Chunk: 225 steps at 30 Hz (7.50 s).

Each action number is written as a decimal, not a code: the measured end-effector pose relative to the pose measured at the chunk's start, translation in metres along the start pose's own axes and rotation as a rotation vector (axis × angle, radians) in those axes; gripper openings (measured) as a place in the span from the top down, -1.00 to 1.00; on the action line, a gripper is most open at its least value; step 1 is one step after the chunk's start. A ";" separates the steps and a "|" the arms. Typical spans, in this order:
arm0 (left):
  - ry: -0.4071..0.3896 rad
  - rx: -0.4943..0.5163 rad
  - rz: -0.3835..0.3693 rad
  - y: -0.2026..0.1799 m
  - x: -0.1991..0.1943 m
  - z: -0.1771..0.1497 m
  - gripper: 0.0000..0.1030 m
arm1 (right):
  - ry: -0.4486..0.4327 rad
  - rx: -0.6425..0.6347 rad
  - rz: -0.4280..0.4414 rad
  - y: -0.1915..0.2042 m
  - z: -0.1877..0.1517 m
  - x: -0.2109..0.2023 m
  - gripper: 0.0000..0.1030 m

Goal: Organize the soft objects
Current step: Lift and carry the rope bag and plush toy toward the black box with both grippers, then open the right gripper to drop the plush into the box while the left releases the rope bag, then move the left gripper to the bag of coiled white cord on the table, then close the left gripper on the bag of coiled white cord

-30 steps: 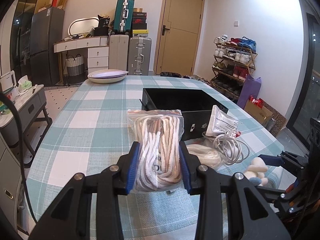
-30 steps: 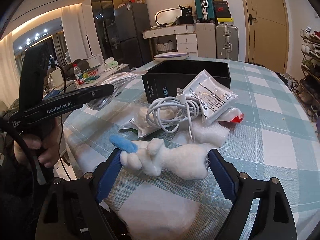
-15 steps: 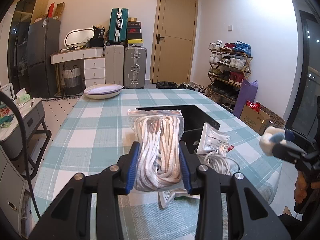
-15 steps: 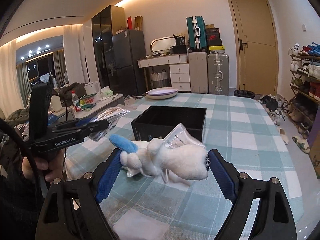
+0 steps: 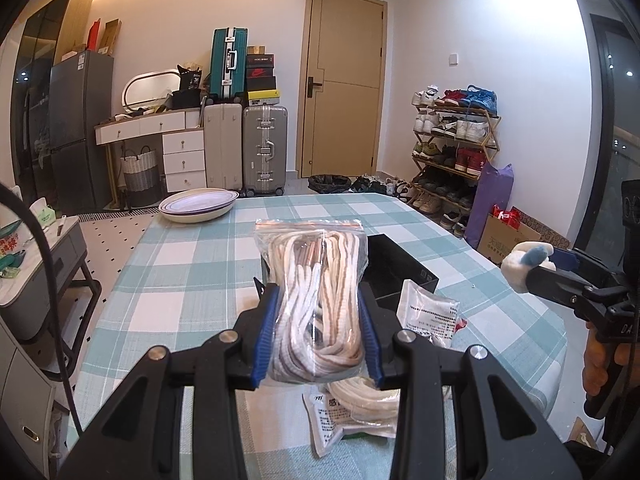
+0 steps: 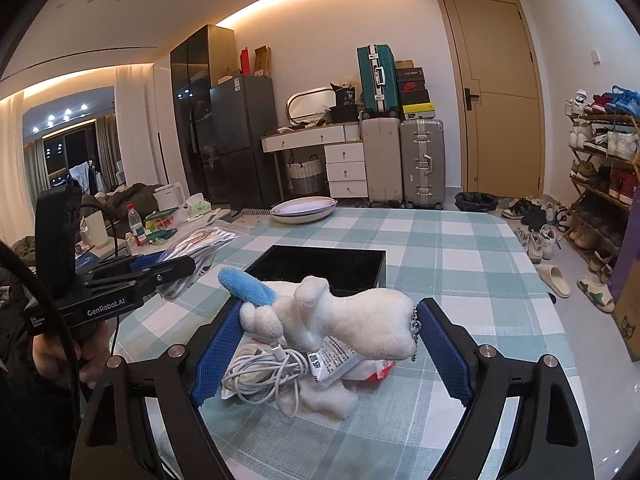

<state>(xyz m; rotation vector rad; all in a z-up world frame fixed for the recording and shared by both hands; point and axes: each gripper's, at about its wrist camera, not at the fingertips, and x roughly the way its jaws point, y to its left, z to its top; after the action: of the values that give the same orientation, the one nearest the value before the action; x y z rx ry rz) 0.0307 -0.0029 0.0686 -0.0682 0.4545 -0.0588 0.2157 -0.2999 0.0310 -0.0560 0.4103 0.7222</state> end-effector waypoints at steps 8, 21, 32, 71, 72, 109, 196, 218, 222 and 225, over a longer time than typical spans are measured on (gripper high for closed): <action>0.009 0.000 -0.002 -0.001 0.013 0.008 0.29 | 0.003 -0.003 -0.004 -0.006 0.011 0.015 -0.70; 0.030 0.003 0.003 -0.002 0.041 0.023 0.29 | 0.031 -0.004 0.015 -0.013 0.025 0.052 -0.70; 0.057 0.006 0.001 -0.002 0.061 0.027 0.29 | 0.067 -0.023 0.031 -0.015 0.030 0.080 -0.70; 0.167 0.042 -0.053 -0.002 0.109 0.020 0.29 | 0.206 -0.124 0.098 -0.013 0.038 0.170 -0.71; 0.165 0.046 -0.058 -0.003 0.107 0.020 0.29 | 0.207 -0.123 0.100 -0.013 0.038 0.171 -0.71; 0.148 0.003 -0.034 0.014 0.082 0.023 -1.00 | 0.167 -0.053 0.039 -0.020 0.039 0.135 -0.99; 0.407 -0.008 -0.138 -0.026 0.073 -0.054 -1.00 | 0.281 0.024 0.066 -0.024 -0.026 0.074 -0.99; 0.449 0.055 -0.175 -0.012 0.069 -0.048 -0.66 | 0.281 0.028 0.062 -0.028 -0.027 0.074 -0.99; 0.458 0.067 -0.158 -0.013 0.071 -0.052 -0.66 | 0.286 0.030 0.062 -0.029 -0.028 0.075 -0.99; 0.467 0.062 -0.167 -0.015 0.074 -0.056 -0.49 | 0.290 0.030 0.065 -0.028 -0.029 0.075 -0.99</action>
<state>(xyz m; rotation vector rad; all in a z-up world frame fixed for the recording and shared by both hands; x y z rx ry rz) 0.0721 -0.0258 -0.0130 -0.0305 0.9131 -0.2558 0.2751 -0.2792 -0.0272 -0.1206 0.7029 0.7739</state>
